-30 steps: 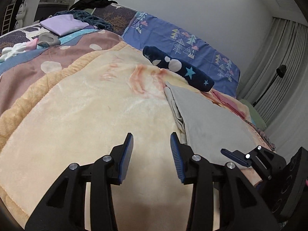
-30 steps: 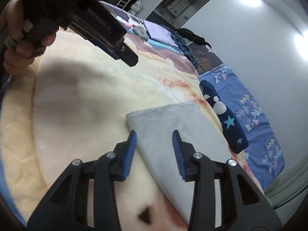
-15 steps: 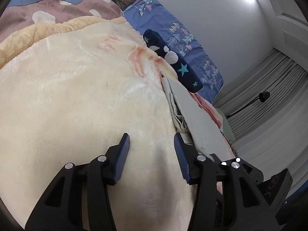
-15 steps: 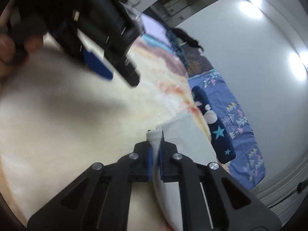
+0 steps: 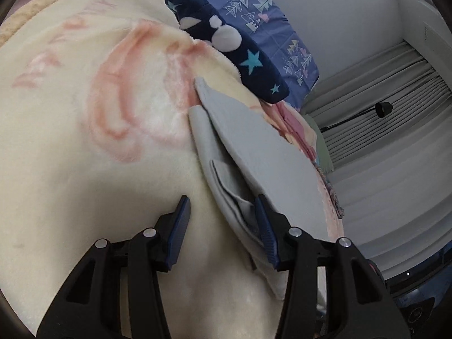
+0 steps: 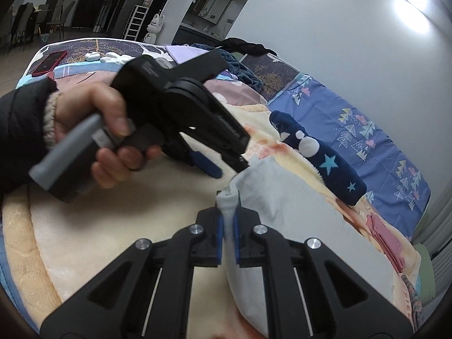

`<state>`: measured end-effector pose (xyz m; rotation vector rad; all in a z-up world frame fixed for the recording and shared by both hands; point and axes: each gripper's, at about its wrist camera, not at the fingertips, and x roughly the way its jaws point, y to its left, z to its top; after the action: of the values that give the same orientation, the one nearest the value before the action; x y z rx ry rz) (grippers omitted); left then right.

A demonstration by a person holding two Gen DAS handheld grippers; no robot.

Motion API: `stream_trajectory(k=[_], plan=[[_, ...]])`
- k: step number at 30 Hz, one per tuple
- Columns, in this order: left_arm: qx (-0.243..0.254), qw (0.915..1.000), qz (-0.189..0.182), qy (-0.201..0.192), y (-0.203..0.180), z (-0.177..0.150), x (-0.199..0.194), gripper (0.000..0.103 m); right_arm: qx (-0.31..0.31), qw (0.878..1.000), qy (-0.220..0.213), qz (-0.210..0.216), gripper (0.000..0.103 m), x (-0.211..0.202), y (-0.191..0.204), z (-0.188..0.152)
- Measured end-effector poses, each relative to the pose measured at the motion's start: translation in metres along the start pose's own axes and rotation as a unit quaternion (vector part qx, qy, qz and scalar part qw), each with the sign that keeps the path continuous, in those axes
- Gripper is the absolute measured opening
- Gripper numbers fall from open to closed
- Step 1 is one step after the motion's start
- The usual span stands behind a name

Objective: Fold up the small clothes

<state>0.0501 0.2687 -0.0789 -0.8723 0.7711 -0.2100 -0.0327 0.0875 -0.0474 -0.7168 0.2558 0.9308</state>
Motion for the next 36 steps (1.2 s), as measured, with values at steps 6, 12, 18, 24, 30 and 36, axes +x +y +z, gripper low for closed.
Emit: stream_trajectory(k=[6, 12, 18, 24, 30, 36], plan=[[0.031, 0.9989, 0.012, -0.033, -0.004, 0.017, 0.008, 0.003, 0.005, 1.000, 0.009, 0.025, 0.005, 0.005, 0.009, 0.005], [0.020, 0.9970, 0.039, -0.063, 0.014, 0.007, 0.000, 0.000, -0.032, 0.995, 0.070, 0.056, 0.006, 0.029, 0.036, -0.013], [-0.016, 0.9971, 0.012, -0.073, 0.024, 0.022, -0.014, 0.049, -0.023, 0.996, 0.060, 0.057, 0.007, 0.020, 0.029, -0.012], [0.021, 0.9983, 0.048, -0.025, -0.002, 0.048, 0.035, 0.021, -0.055, 0.995, 0.072, 0.040, 0.007, 0.026, 0.045, -0.015], [0.042, 0.9956, 0.049, -0.068, -0.003, 0.058, 0.040, 0.005, -0.058, 0.997, 0.048, 0.023, 0.005, 0.016, 0.045, -0.009], [0.011, 0.9969, 0.017, -0.076, 0.014, 0.048, 0.031, 0.032, -0.071, 0.996, 0.048, 0.027, 0.038, 0.012, 0.046, -0.016]])
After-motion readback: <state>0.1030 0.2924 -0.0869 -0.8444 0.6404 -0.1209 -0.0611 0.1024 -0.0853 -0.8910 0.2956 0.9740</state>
